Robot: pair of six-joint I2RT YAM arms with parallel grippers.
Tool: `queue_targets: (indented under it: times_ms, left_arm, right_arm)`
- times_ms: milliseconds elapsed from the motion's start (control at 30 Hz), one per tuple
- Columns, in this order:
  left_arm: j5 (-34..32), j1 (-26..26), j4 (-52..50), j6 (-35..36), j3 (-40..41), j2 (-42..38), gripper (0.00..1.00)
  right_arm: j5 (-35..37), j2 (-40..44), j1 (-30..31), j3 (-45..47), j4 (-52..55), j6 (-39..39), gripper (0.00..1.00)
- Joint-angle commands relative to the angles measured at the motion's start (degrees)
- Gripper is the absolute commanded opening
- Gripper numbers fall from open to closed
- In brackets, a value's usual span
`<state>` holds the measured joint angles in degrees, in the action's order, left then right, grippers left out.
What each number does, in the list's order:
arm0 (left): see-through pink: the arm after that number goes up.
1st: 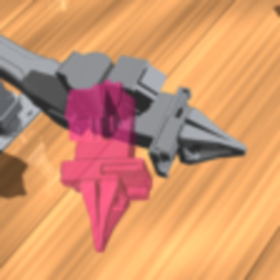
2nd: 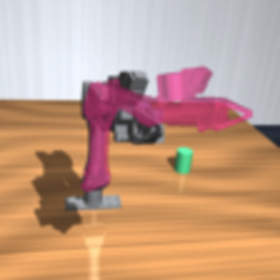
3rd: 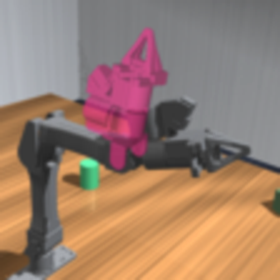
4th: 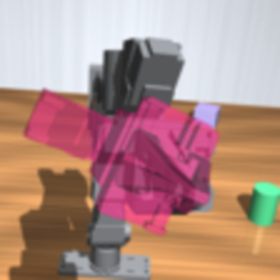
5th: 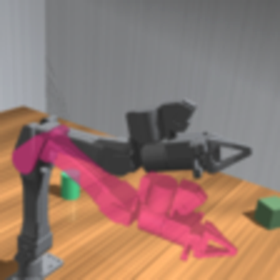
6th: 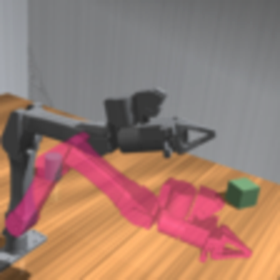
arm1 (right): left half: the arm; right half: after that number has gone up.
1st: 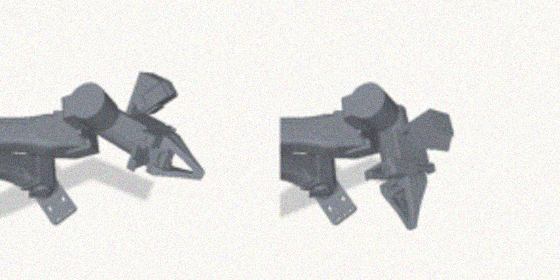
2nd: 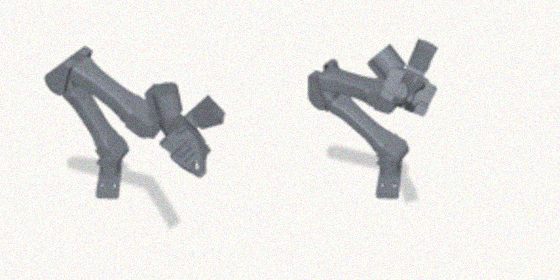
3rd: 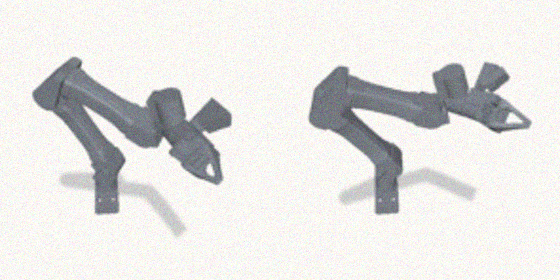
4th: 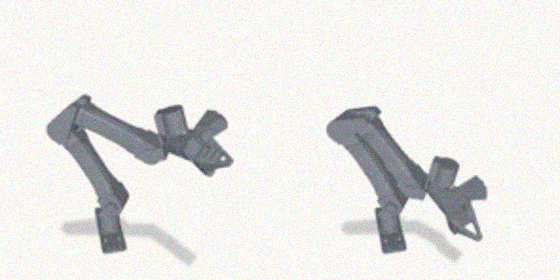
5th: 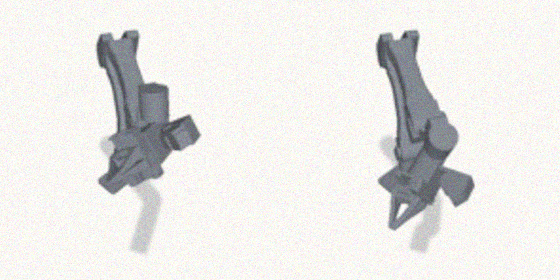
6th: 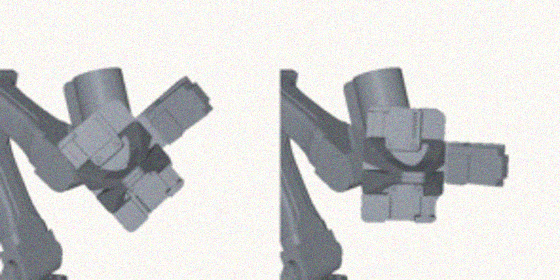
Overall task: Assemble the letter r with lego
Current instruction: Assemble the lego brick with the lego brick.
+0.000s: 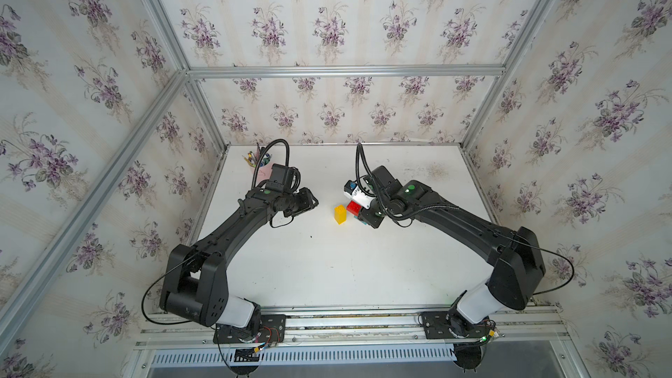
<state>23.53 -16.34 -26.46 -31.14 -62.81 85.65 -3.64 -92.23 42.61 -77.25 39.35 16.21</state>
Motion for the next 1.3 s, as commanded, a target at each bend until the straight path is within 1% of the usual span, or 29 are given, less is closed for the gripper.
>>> queue_targets:
  times_ms: [0, 67, 233, 400, 533, 800, 933, 1067, 1267]
  left_arm:
    - [-1.1, -0.4, 2.1, -1.1, -1.7, 1.5, 0.45]
    - [-1.2, -0.4, 2.5, -1.2, -2.7, 2.9, 0.45]
    - [-1.8, -0.4, 3.6, -2.2, -3.5, 5.4, 0.43]
    - [-1.8, -0.4, 6.6, -2.8, -2.5, 5.4, 0.42]
    - [-2.2, -0.4, 7.9, -2.5, -2.0, 4.9, 0.42]
    - [-2.1, -0.4, 8.6, -1.9, -2.5, 5.6, 0.41]
    - [-1.0, -0.4, 9.4, -1.9, -2.3, 5.8, 0.41]
    - [0.8, -0.5, 11.1, -2.2, -1.7, 6.1, 0.41]
    - [1.3, -1.7, 11.7, -2.2, -0.9, 6.2, 0.41]
  right_arm:
    - [0.0, -0.7, 0.0, -0.5, -3.4, -3.9, 0.31]
    - [-1.7, -1.3, 0.1, -1.1, -3.3, -5.1, 0.31]
    - [-0.7, -4.5, 0.6, -3.8, -1.5, -10.7, 0.31]
    - [0.4, -6.5, 2.1, -5.1, -0.6, -16.2, 0.31]
    - [1.7, -7.9, 3.9, -6.6, 0.6, -18.6, 0.31]
    - [5.0, -12.5, 4.5, -9.1, 3.1, -20.4, 0.31]
    - [6.2, -13.9, 4.4, -9.7, 3.2, -20.8, 0.30]
    - [5.9, -15.5, 4.4, -10.9, 3.0, -20.3, 0.30]
    - [7.0, -17.7, 4.3, -12.9, 3.9, -20.5, 0.30]
